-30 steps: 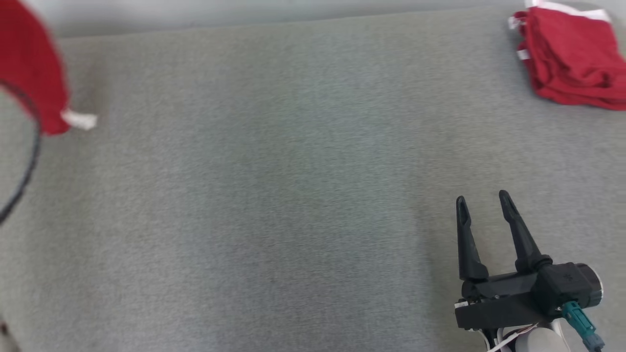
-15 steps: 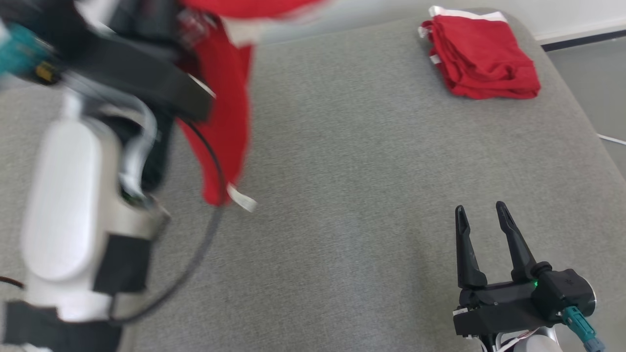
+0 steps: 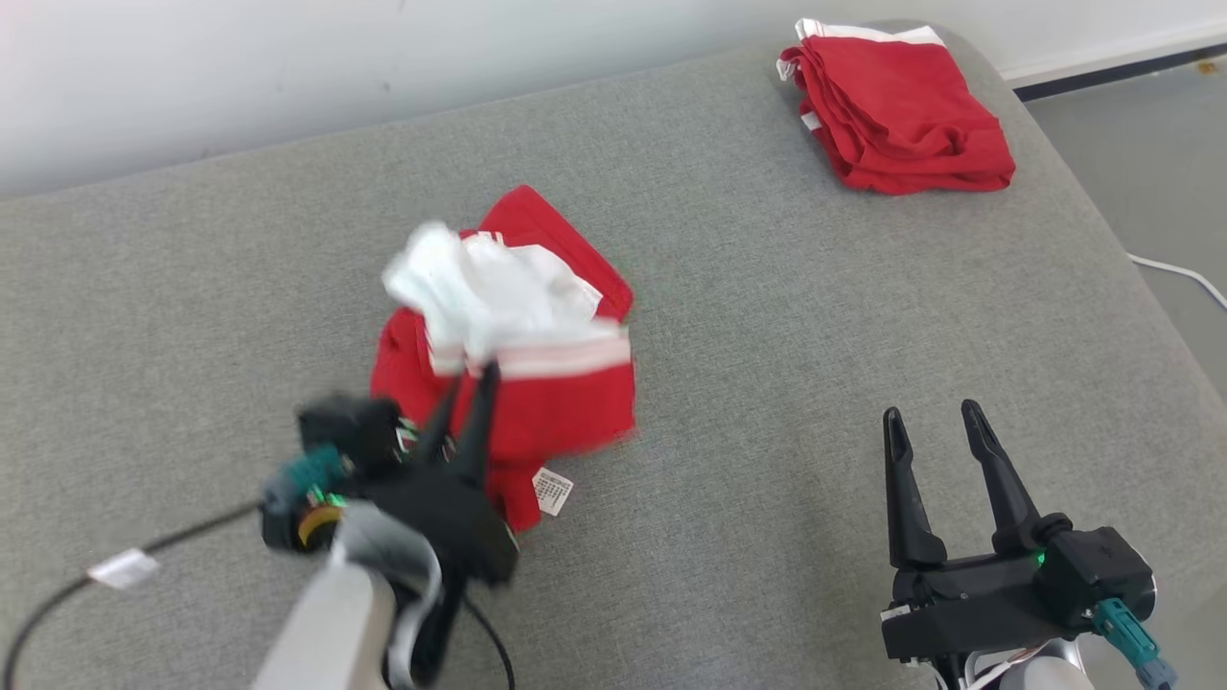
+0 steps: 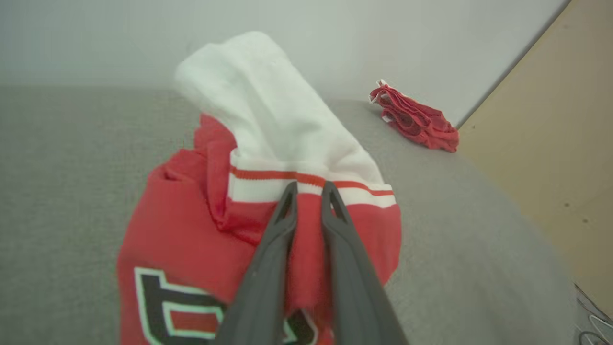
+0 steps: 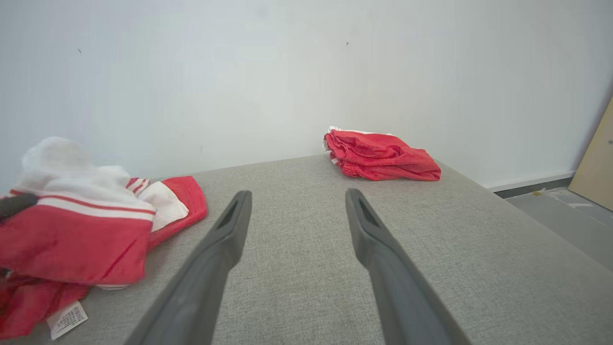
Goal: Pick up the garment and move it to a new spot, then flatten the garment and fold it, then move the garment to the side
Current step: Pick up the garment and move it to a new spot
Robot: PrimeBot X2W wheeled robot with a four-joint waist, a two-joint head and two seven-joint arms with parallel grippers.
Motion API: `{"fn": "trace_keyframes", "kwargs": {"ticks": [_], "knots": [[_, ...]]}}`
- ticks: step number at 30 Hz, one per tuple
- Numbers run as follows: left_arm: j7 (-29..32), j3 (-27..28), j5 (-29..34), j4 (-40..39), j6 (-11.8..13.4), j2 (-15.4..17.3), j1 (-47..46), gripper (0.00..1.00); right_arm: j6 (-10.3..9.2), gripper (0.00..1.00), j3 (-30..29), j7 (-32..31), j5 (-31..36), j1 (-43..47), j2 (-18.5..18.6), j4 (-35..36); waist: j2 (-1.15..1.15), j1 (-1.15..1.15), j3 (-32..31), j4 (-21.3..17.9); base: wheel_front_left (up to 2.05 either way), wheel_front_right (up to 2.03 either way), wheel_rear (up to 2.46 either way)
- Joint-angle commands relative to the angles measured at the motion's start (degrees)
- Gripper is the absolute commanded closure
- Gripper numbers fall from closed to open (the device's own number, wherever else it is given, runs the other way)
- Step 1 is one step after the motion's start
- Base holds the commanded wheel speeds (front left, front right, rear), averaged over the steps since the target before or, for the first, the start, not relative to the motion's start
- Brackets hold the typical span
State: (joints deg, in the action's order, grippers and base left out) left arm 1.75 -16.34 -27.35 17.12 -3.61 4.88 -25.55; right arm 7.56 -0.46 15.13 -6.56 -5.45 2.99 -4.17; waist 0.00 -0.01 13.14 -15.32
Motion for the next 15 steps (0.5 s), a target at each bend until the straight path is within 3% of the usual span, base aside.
{"fn": "trace_keyframes", "kwargs": {"ticks": [1, 4, 5, 6, 15], "knots": [[-0.4, -1.0, -0.3, 1.6, -0.4, -0.4, 2.1, 1.0, -0.17, 0.0, 0.0, 0.0, -0.2, -0.4, -0.2, 0.0, 0.0, 0.01, -0.3, 0.4, 0.0, 0.0, 0.0], [-1.6, -2.9, 0.9, 4.6, -0.4, -0.7, 3.2, 1.0, -0.17, 0.0, 0.1, 0.0, 0.0, -0.3, -0.2, -0.2, 0.0, 0.01, -0.8, 1.2, 0.0, 0.0, 0.0], [-2.5, -3.2, 1.2, 5.1, -0.3, -0.8, 3.2, 0.16, -0.16, 0.0, 0.1, 0.0, 0.2, -0.3, -0.2, -0.2, 0.0, 0.01, -1.1, 1.5, 0.0, 0.0, 0.0], [-3.3, -3.6, 1.1, 5.3, -0.3, -0.9, 3.2, 0.0, -0.16, 0.0, -0.1, 0.0, 0.3, -0.1, -0.2, -0.3, 0.0, 0.01, -1.5, 2.0, 0.0, 0.0, 0.0], [-8.3, -3.3, 2.4, -0.5, 1.1, 0.2, 1.5, 0.0, -0.17, 0.0, -0.9, 0.0, 0.7, 1.2, -0.2, -0.2, 0.0, 0.01, -4.7, 5.7, 0.0, 0.0, 0.0]]}}
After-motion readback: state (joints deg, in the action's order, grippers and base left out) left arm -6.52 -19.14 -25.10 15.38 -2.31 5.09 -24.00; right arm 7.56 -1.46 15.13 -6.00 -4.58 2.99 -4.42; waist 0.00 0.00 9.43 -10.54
